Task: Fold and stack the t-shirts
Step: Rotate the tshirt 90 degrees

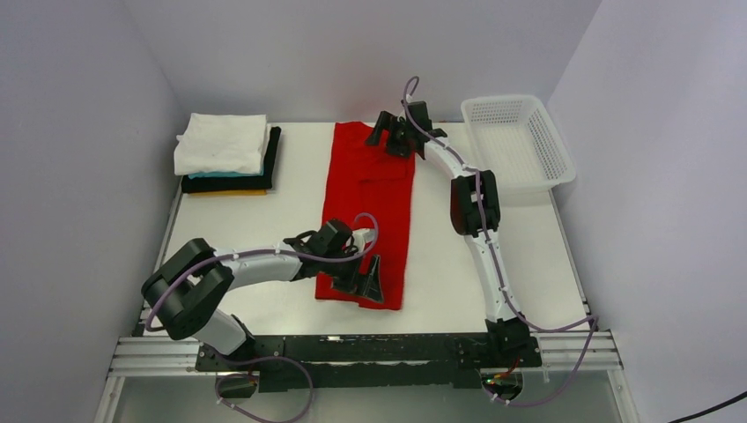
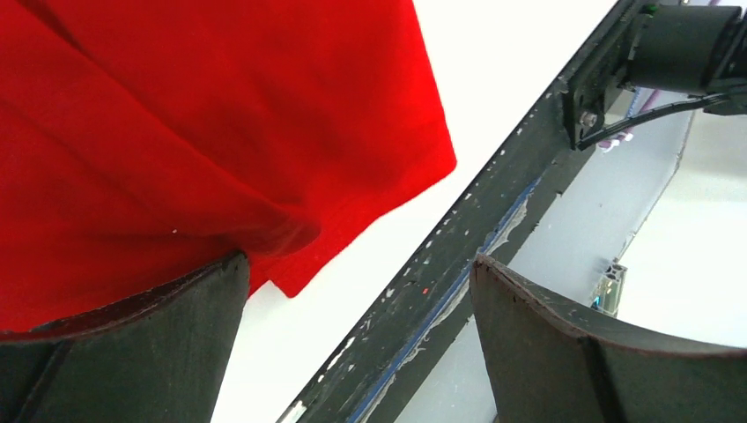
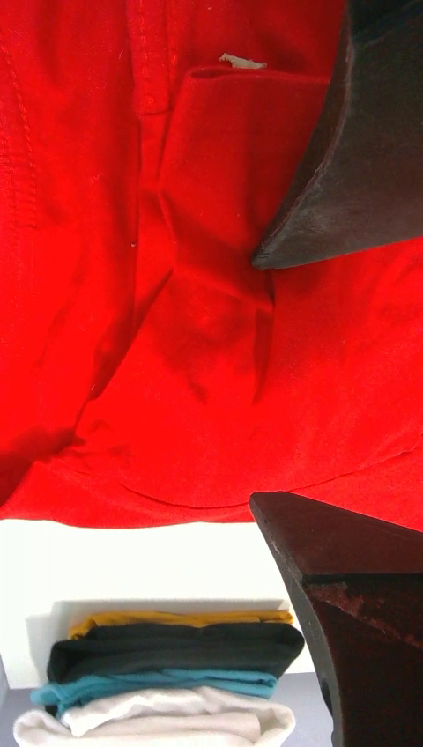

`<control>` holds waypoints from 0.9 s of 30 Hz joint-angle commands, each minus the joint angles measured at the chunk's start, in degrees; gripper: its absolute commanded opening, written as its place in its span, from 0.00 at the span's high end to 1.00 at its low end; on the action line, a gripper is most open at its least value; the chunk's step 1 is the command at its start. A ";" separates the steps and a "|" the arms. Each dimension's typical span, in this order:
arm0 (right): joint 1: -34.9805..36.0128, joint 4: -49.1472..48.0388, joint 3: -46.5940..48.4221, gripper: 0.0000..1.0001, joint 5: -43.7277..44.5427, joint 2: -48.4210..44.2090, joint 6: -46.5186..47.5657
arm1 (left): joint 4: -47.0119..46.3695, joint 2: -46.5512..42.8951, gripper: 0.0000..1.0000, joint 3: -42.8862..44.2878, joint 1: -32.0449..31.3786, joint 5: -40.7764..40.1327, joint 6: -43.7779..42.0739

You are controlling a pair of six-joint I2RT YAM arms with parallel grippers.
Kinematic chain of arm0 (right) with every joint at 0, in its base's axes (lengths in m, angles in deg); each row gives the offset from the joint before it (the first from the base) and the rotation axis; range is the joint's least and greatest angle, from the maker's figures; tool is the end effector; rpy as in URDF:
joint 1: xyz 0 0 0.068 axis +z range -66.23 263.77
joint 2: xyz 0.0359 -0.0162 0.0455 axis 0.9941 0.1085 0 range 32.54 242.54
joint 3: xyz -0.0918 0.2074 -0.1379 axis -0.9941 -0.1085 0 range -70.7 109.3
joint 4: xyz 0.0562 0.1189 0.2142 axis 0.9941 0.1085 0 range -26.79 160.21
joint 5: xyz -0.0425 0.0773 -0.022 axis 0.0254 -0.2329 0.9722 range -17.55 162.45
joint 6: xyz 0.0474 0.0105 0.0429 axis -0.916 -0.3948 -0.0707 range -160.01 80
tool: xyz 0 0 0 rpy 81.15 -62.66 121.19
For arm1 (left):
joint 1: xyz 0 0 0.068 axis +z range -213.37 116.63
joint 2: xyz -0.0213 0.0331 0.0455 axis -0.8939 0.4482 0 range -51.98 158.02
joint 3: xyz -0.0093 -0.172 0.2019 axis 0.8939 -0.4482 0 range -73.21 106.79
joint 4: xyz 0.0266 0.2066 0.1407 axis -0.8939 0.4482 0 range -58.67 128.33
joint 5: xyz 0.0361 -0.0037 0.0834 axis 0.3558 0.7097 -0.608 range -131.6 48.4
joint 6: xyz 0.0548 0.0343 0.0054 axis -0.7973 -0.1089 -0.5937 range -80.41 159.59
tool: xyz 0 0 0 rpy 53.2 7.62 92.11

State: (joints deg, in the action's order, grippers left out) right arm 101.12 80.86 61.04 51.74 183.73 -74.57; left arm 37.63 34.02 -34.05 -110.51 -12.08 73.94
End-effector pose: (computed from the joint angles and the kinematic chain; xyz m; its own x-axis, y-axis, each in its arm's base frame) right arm 0.5504 0.1908 0.1425 -0.7851 0.3107 -0.5357 -0.1247 0.7680 0.6282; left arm 0.1700 -0.2199 0.1448 -0.9227 0.2725 -0.2728 0.3855 0.6408 -0.6639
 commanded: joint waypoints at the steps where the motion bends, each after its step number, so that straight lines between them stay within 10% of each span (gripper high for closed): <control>1: 3.00 4.63 1.63 0.00 -4.63 6.00 0.35 | -3.02 3.19 0.01 1.21 -2.03 2.83 -0.15; 16: 3.43 3.63 7.22 0.00 4.79 -6.19 3.98 | 12.68 -8.82 0.01 7.17 -2.52 -3.07 -8.41; 27: 3.82 -8.06 -46.26 0.00 11.90 -47.09 6.48 | 24.57 -27.37 0.01 1.85 -0.06 -31.81 1.44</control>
State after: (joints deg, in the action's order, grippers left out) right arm 104.66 78.74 30.18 60.40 150.10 -68.56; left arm 53.85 10.04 -29.57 -112.67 -29.76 69.79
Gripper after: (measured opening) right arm 0.997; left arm 0.994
